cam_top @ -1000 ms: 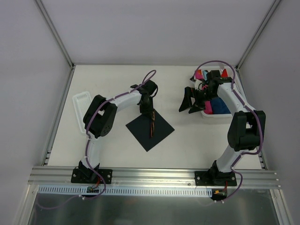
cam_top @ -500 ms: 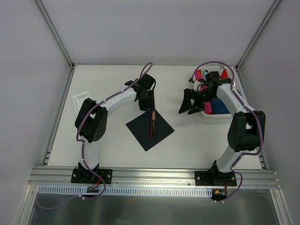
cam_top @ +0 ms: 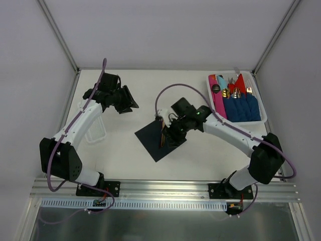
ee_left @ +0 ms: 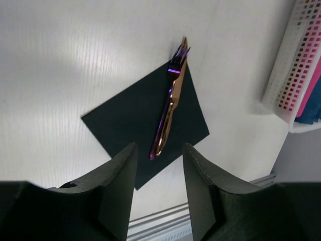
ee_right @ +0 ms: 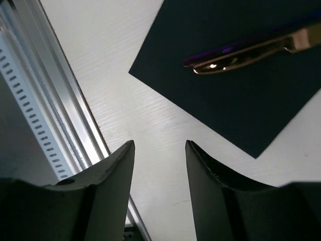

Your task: Place the utensils on the paper napkin and roll it up

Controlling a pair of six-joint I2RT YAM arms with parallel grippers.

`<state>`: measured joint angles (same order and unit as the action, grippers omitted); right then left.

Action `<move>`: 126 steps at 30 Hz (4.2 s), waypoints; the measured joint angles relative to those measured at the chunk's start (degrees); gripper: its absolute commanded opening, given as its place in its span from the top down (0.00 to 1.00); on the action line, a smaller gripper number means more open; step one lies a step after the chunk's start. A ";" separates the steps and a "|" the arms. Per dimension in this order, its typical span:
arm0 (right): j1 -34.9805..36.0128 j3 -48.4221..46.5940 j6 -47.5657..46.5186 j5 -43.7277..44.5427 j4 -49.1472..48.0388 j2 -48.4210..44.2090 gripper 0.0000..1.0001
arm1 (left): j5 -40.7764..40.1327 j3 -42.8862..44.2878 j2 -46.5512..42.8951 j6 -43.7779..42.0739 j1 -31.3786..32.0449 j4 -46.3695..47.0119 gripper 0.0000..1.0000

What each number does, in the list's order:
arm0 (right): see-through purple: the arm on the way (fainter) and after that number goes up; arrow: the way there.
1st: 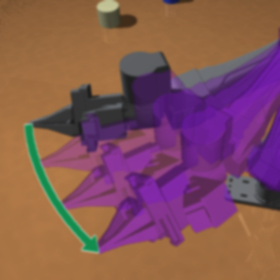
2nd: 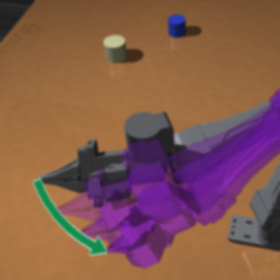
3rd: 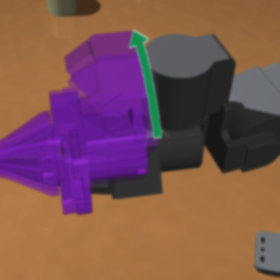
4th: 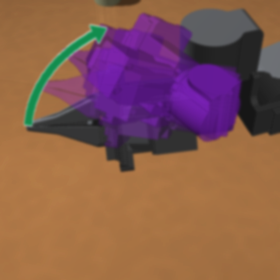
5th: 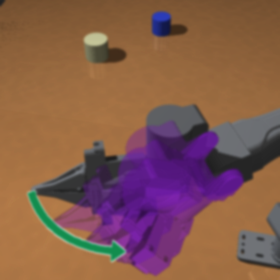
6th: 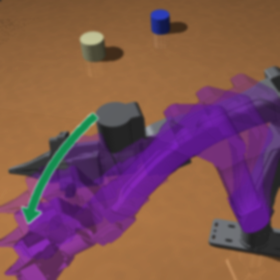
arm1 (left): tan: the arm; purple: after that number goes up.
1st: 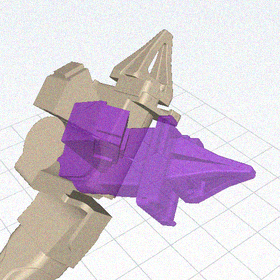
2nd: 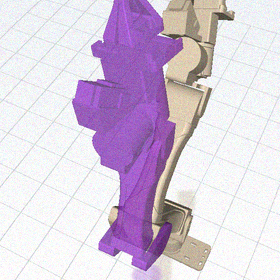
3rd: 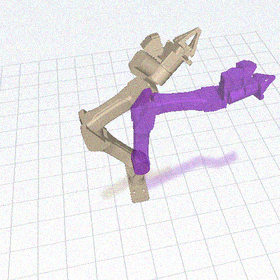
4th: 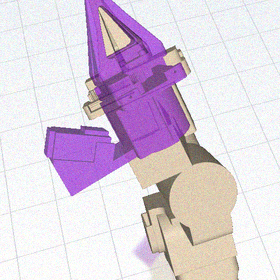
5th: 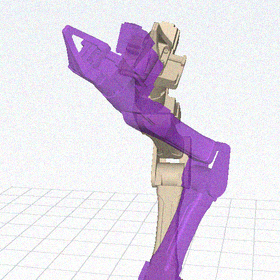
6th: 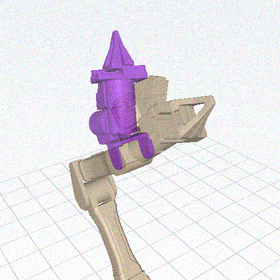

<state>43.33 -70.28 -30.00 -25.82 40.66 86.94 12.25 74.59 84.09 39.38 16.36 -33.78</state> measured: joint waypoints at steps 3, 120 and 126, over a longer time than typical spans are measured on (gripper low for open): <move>9.01 0.83 -0.79 6.56 -2.58 0.98 0.55 | 3.04 -4.35 -3.39 0.00 -2.64 -1.40 0.58; -2.19 -16.83 -11.19 -12.17 -1.36 30.27 1.00 | 15.65 -33.18 -14.12 0.59 1.73 18.78 0.79; -2.62 -17.18 -11.21 -12.41 -1.18 31.67 1.00 | 15.56 -33.16 -9.18 1.70 4.81 21.75 0.86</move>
<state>40.71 -87.46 -41.21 -38.24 39.48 118.61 27.81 41.43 74.91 41.08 21.17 -12.03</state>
